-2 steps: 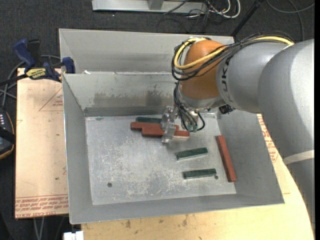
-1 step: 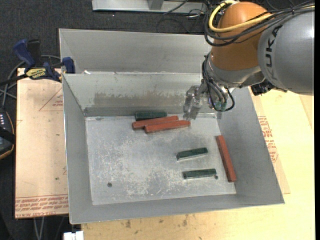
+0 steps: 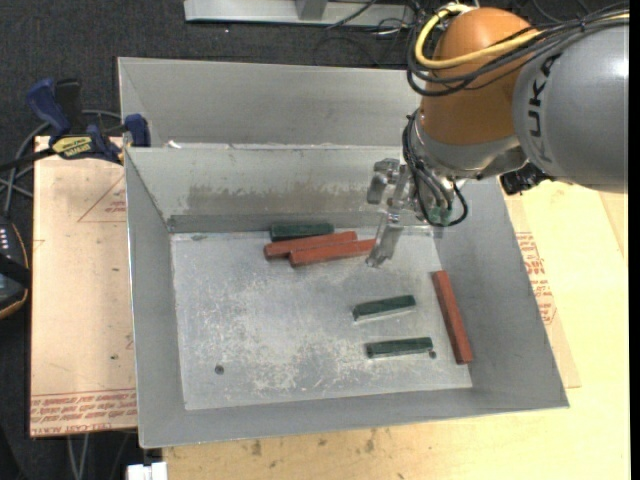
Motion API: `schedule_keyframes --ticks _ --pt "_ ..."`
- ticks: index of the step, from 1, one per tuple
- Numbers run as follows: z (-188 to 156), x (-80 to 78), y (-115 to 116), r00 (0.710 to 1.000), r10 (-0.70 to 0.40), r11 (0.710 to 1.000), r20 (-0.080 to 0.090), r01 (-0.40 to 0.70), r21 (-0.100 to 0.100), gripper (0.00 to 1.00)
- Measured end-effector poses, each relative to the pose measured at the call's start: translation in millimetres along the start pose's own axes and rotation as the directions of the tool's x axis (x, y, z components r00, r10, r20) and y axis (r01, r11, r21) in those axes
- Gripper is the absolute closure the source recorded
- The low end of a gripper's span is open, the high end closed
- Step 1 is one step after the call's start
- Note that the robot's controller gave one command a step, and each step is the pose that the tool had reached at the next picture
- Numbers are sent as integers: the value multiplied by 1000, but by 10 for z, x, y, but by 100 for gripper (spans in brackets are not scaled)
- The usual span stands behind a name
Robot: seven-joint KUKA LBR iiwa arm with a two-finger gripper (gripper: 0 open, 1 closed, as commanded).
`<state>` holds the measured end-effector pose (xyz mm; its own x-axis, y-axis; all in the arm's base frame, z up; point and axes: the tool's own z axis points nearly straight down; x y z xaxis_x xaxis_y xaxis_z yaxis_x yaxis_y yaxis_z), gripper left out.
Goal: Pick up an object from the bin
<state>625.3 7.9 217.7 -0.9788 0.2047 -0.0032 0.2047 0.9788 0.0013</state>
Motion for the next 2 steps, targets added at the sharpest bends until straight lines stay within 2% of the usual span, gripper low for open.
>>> schedule_keyframes --ticks 1,2 --pt "825 42 -123 994 113 994 -9 -113 3 0" --pt "1479 -41 506 968 253 968 3 -253 -3 0"
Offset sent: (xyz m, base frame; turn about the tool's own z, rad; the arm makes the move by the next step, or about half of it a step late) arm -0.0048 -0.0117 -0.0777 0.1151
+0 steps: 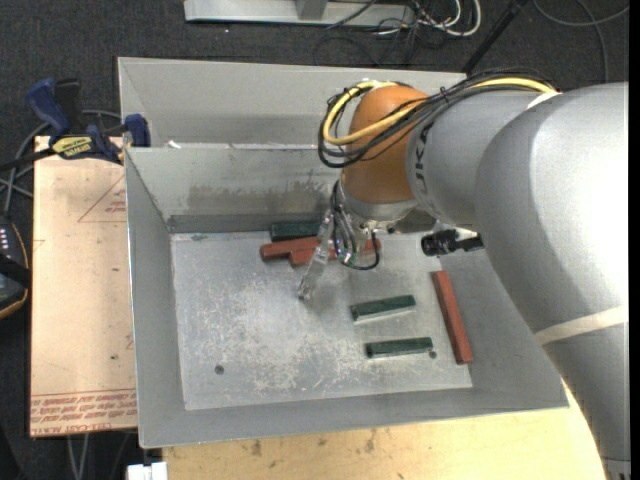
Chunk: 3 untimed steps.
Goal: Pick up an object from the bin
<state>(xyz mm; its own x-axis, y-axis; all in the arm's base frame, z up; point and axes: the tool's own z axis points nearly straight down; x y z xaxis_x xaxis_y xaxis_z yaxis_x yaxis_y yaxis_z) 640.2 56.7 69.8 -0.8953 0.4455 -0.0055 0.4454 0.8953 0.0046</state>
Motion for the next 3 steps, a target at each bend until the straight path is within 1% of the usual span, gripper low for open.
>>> schedule_keyframes --ticks 1,2,3 --pt "-33 93 472 999 -42 999 -10 42 8 0" --pt "-50 65 477 999 -41 999 2 41 -1 100" --pt "-1554 -124 -68 1000 1 1000 5 -1 -1 100"
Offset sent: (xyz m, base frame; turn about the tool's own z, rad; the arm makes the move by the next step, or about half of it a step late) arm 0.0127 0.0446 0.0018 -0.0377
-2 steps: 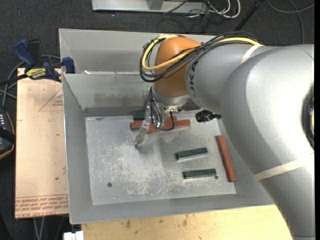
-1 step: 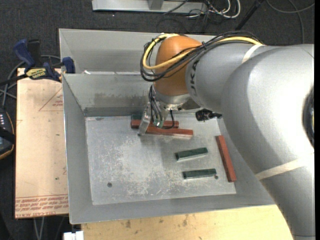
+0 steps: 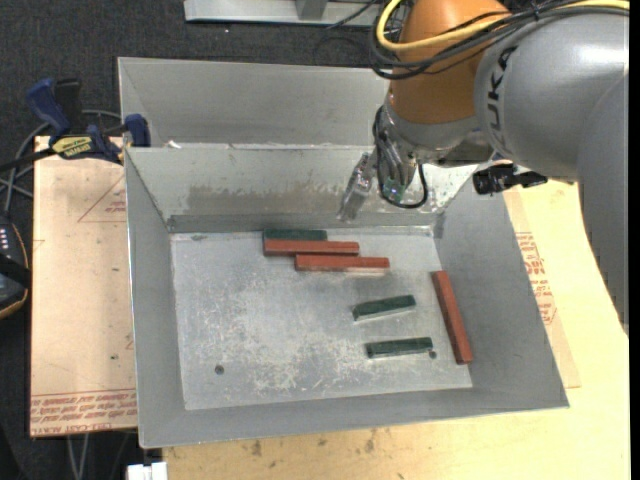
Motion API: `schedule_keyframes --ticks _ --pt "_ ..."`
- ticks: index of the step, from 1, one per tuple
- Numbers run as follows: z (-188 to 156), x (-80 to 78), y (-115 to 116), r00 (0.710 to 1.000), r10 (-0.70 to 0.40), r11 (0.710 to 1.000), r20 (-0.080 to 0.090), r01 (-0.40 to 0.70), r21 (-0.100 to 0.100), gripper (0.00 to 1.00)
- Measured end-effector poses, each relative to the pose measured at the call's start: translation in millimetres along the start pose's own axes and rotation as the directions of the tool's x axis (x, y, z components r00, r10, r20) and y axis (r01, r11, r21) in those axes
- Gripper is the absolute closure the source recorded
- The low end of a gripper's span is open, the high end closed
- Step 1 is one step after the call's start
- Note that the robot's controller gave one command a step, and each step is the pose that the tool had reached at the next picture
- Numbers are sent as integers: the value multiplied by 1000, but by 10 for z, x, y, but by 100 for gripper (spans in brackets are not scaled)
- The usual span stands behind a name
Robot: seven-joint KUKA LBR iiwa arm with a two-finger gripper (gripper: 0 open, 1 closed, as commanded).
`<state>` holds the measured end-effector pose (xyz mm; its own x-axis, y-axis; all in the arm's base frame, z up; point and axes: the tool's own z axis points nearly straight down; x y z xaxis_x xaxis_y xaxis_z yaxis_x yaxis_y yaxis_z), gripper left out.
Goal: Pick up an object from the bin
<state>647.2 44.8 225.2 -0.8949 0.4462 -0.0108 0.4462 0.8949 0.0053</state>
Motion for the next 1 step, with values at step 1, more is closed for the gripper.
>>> schedule_keyframes --ticks 1 --pt "55 22 4 1000 -3 1000 -8 3 4 0"
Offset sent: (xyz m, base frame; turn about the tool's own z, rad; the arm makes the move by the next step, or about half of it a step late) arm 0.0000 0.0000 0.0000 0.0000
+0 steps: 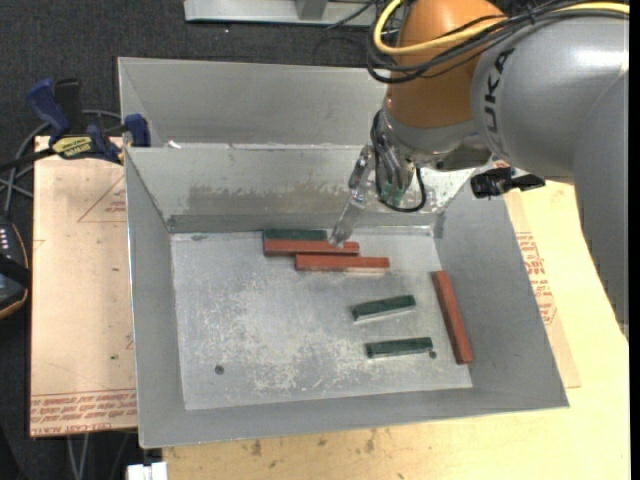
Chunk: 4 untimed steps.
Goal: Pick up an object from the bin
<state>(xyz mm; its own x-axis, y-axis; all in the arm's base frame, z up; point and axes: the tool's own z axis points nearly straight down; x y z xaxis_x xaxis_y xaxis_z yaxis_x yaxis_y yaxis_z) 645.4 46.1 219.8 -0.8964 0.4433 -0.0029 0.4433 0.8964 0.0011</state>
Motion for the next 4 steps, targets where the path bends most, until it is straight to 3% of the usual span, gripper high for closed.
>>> schedule_keyframes --ticks 1,2,3,4 --pt "1203 -129 -649 997 -77 997 -9 77 5 0" --pt "1522 -135 -163 993 -122 993 -8 122 1 0" --pt "1494 -155 -175 993 -119 993 -2 119 -1 100" --pt "1498 -150 -178 993 -118 993 -4 118 0 0"
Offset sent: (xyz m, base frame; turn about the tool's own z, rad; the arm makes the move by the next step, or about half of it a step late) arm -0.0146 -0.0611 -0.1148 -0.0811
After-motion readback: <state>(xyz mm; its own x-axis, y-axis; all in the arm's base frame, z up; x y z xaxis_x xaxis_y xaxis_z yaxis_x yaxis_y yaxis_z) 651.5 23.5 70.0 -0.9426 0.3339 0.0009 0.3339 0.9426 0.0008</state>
